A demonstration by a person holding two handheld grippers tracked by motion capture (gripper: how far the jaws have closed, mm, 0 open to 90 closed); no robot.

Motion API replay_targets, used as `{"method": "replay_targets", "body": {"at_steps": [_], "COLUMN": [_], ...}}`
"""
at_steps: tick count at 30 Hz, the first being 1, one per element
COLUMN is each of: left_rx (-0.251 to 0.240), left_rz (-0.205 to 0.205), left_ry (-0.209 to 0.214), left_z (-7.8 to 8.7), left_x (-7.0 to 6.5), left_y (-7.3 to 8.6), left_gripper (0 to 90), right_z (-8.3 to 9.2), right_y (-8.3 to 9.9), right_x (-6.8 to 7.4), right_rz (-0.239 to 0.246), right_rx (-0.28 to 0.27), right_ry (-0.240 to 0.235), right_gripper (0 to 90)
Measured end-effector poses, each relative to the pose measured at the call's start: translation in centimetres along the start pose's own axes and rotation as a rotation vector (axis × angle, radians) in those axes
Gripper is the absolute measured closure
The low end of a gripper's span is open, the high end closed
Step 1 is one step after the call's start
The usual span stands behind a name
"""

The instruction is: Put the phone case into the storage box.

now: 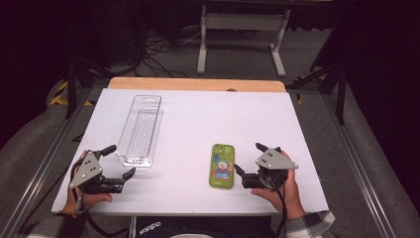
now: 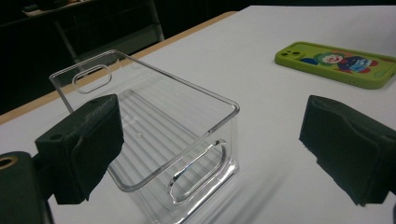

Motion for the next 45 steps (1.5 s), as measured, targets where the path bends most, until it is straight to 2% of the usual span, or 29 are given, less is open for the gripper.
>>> {"method": "replay_targets", "body": {"at_steps": [1, 2, 3, 6, 8, 10, 11, 12, 13, 15, 19, 20, 21, 23, 25, 26, 27, 28, 29, 30, 31, 32, 33, 35, 37, 41, 43, 44, 45], "left_rx": [0.004, 0.018, 0.021, 0.042, 0.042, 0.045, 0.040, 0.053, 0.055, 0.062, 0.088, 0.089, 0.087, 0.104, 0.115, 0.122, 0.124, 0.124, 0.121, 0.120, 0.114, 0.112, 0.106, 0.106, 0.107, 0.116, 0.115, 0.117, 0.117], "left_rz": [-0.009, -0.018, -0.026, -0.053, -0.038, -0.038, -0.023, -0.043, -0.027, -0.024, -0.049, -0.038, -0.034, -0.031, -0.039, -0.029, -0.047, -0.047, -0.042, -0.063, -0.054, -0.064, -0.043, -0.055, -0.057, -0.071, -0.058, -0.066, -0.054], "left_ry": [-0.002, 0.000, 0.003, 0.002, 0.004, 0.001, 0.005, -0.003, 0.007, 0.015, 0.029, 0.035, 0.037, 0.043, 0.050, 0.059, 0.061, 0.061, 0.067, 0.061, 0.073, 0.064, 0.070, 0.074, 0.075, 0.083, 0.085, 0.079, 0.088], "left_z": [-0.2, -0.3, -0.5, -0.6, -0.6, -0.5, -0.6, -0.5, -0.6, -0.7, -0.9, -1.0, -1.1, -1.4, -1.7, -1.9, -1.9, -1.9, -2.0, -2.0, -2.0, -1.9, -1.9, -1.9, -1.9, -2.0, -2.1, -2.1, -2.2], "left_x": [-0.1, -0.2, -0.4, -0.5, -0.4, -0.3, -0.5, -0.4, -0.6, -0.8, -1.2, -1.3, -1.3, -1.4, -1.6, -1.8, -1.8, -1.8, -2.0, -1.8, -2.0, -1.9, -2.0, -2.0, -2.0, -2.1, -2.1, -2.0, -2.2], "left_y": [0.0, 0.1, 0.1, 0.2, 0.3, 0.4, 0.5, 0.6, 0.6, 0.8, 0.8, 0.8, 0.8, 0.9, 1.0, 1.0, 1.0, 1.0, 0.9, 0.8, 0.8, 0.8, 0.8, 0.7, 0.7, 0.7, 0.7, 0.7, 0.7], "left_gripper": [7.1, 7.4, 7.5, 7.5, 7.4, 7.3, 7.3, 7.3, 7.5, 7.8, 8.0, 8.0, 8.0, 8.3, 8.3, 8.3, 8.3, 8.3, 8.3, 8.3, 8.3, 8.3, 8.3, 8.3, 8.4, 8.7, 8.8, 8.8, 8.8], "right_z": [0.0, 0.0, 0.0, -0.2, -0.5, -1.0, -1.3, -1.5, -1.9, -2.5, -4.2, -4.6, -5.3, -6.5, -7.6, -8.3, -8.9, -8.9, -9.4, -10.3, -10.7, -11.1, -11.5, -12.3, -13.2, -14.2, -14.7, -14.8, -14.9], "right_y": [0.1, 0.2, 0.2, 0.2, 0.2, 0.2, 0.2, 0.3, 0.3, 0.2, -0.7, -0.7, -0.9, -1.2, -1.6, -1.7, -1.8, -1.8, -1.8, -1.9, -2.0, -2.0, -2.0, -1.8, -1.3, -0.7, -0.3, -0.1, 0.0], "right_x": [0.0, 0.0, -0.1, -0.2, -0.1, -0.1, -0.1, -0.1, 0.0, 0.0, 0.3, 0.4, 0.6, 1.0, 1.5, 1.7, 1.9, 1.9, 1.9, 2.1, 2.1, 2.2, 2.3, 2.6, 2.6, 2.6, 2.6, 2.6, 2.6], "right_rz": [-0.002, 0.010, 0.013, -0.038, -0.044, -0.041, -0.043, -0.054, -0.078, -0.126, -0.225, -0.247, -0.296, -0.329, -0.327, -0.316, -0.313, -0.313, -0.318, -0.338, -0.351, -0.359, -0.361, -0.377, -0.381, -0.406, -0.395, -0.405, -0.411], "right_rx": [0.007, 0.036, 0.050, 0.054, 0.065, 0.103, 0.122, 0.137, 0.174, 0.210, 0.295, 0.316, 0.343, 0.382, 0.410, 0.431, 0.455, 0.455, 0.471, 0.503, 0.514, 0.528, 0.541, 0.566, 0.603, 0.629, 0.652, 0.656, 0.660], "right_ry": [0.012, 0.061, 0.086, 0.078, 0.081, 0.091, 0.098, 0.096, 0.087, 0.086, 0.084, 0.080, 0.064, 0.048, 0.063, 0.077, 0.091, 0.091, 0.095, 0.092, 0.097, 0.107, 0.112, 0.116, 0.143, 0.176, 0.203, 0.209, 0.211], "right_gripper": [9.2, 11.2, 10.9, 10.3, 9.9, 10.3, 10.3, 10.3, 10.4, 10.9, 10.7, 10.2, 10.2, 9.8, 9.3, 9.3, 9.3, 9.3, 9.3, 9.3, 9.3, 9.3, 9.3, 9.4, 10.2, 8.4, 8.9, 8.4, 8.5]}}
Point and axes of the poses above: each handheld gripper's, and its own axes: z roughly backward along the jaws, y roughly out of its underside, x roughly to its left, the point moved 4 cm from there along -z, roughly forward along the jaws, and after that the axes turned 4 degrees about y, right-handed, at the moved point
